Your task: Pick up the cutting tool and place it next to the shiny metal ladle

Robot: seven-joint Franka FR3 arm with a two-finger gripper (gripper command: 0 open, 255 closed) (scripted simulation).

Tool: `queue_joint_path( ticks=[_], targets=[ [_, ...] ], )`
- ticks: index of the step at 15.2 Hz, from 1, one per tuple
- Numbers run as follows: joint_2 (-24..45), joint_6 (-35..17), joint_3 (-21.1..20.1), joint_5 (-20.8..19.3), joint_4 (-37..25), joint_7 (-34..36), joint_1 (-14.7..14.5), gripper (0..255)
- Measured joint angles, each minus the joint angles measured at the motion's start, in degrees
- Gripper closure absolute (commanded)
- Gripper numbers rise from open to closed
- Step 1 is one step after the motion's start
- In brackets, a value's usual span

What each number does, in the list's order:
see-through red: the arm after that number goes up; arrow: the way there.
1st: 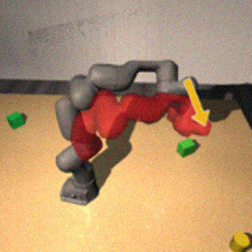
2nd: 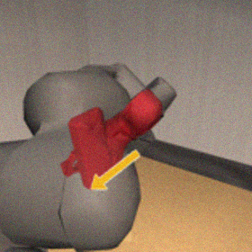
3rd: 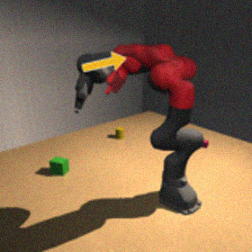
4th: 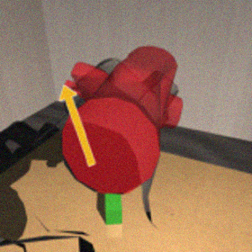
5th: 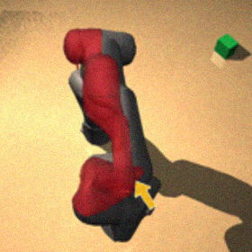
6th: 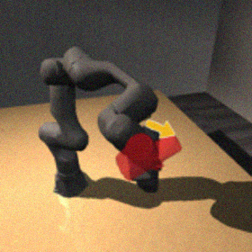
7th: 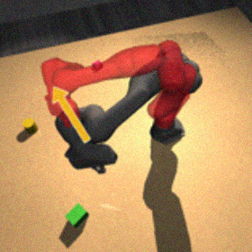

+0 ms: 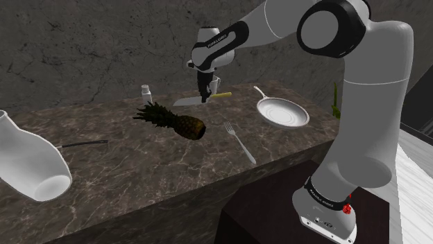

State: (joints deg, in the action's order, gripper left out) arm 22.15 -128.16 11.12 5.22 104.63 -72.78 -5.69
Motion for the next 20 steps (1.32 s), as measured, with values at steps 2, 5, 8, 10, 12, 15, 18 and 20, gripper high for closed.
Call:
queue_joint_path(
  ticks=[2,5,8,10,12,15,18,20],
  targets=[
    [0.02,-0.01,0.0,0.0,0.0,0.0,0.0,255],
    [0.05,-0.03,0.0,0.0,0.0,0.0,0.01,255],
    [-0.42,0.71,0.07,-0.13,-0.27,0.05,-0.01,255],
    [-0.91,1.92,0.15,-0.28,-1.03,0.15,-0.04,255],
    [-1.59,3.24,0.24,-0.47,-1.68,0.27,-0.08,255],
    [-2.66,5.14,0.34,-0.77,-2.54,0.49,-0.19,255],
    [-3.75,7.04,0.45,-1.05,-3.37,0.66,-0.27,255],
    [-4.5,8.33,0.51,-1.26,-3.92,0.82,-0.35,255]
  ],
)
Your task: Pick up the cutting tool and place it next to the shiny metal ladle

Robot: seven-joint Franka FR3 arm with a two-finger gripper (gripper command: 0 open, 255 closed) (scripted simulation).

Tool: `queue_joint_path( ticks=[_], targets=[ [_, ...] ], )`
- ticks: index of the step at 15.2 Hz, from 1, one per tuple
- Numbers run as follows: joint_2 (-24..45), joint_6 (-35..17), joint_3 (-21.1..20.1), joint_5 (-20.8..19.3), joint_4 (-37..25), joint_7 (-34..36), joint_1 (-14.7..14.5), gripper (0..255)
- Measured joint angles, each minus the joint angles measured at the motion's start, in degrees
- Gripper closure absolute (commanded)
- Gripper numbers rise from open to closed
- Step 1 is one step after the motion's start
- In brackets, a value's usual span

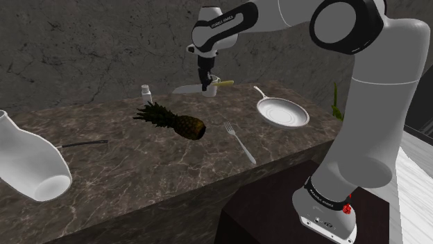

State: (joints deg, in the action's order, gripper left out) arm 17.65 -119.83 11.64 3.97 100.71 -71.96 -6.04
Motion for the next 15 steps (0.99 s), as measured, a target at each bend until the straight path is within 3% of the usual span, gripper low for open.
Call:
queue_joint_path(
  ticks=[9,15],
  targets=[
    [-1.7,5.92,0.19,-0.49,-4.28,0.29,-0.02,255],
    [-2.15,6.38,-1.93,-1.42,-4.36,6.77,-4.18,255]
  ],
)
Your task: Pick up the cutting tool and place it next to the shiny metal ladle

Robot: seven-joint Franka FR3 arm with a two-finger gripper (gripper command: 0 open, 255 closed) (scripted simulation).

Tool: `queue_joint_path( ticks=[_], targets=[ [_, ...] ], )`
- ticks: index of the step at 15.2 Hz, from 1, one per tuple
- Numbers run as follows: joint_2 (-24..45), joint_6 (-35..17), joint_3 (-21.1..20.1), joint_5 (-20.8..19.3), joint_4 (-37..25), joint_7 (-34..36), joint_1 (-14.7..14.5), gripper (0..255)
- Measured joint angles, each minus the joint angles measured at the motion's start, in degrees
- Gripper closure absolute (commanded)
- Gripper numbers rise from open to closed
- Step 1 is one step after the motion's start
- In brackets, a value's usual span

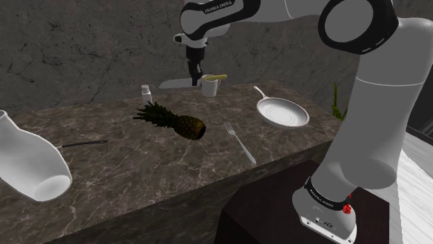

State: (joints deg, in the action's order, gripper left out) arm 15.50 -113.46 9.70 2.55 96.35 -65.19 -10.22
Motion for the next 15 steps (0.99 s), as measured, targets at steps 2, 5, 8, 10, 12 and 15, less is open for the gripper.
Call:
queue_joint_path(
  ticks=[2,5,8,10,12,15],
  targets=[
    [0.72,0.05,-0.83,-0.2,-0.79,2.41,-1.5,255],
    [0.7,0.27,-2.02,-0.69,-0.99,6.06,-3.82,255],
    [1.36,0.7,-3.27,-1.13,-2.09,9.84,-6.21,255],
    [2.78,1.07,-4.06,-1.31,-3.91,12.16,-7.67,255],
    [4.07,2.14,-4.82,-1.53,-6.26,14.56,-9.2,255],
    [6.23,3.41,-5.93,-1.89,-9.67,18.17,-11.57,255]
  ],
)
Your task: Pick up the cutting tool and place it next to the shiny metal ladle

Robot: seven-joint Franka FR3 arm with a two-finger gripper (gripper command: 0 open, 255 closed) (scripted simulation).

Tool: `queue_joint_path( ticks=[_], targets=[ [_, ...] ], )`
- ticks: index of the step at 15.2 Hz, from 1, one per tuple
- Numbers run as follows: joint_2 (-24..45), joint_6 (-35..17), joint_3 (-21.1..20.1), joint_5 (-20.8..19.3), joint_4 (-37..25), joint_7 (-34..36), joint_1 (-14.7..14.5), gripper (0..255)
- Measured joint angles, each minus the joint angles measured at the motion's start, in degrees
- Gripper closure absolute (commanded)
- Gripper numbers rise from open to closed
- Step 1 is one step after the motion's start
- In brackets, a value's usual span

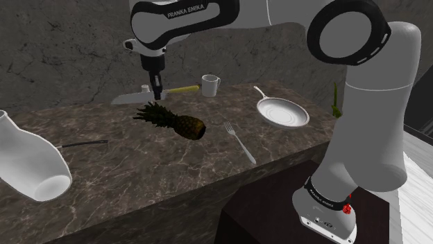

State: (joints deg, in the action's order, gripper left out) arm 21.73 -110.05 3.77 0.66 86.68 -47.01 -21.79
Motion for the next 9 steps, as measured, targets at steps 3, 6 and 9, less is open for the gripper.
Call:
queue_joint_path(
  ticks=[3,6,9],
  targets=[
    [2.73,1.3,-0.9,-0.34,-3.99,3.09,-2.11,255],
    [5.2,2.48,-1.69,-0.66,-7.63,6.04,-4.2,255],
    [6.39,1.07,-1.82,-0.7,-7.36,6.59,-4.56,255]
  ],
)
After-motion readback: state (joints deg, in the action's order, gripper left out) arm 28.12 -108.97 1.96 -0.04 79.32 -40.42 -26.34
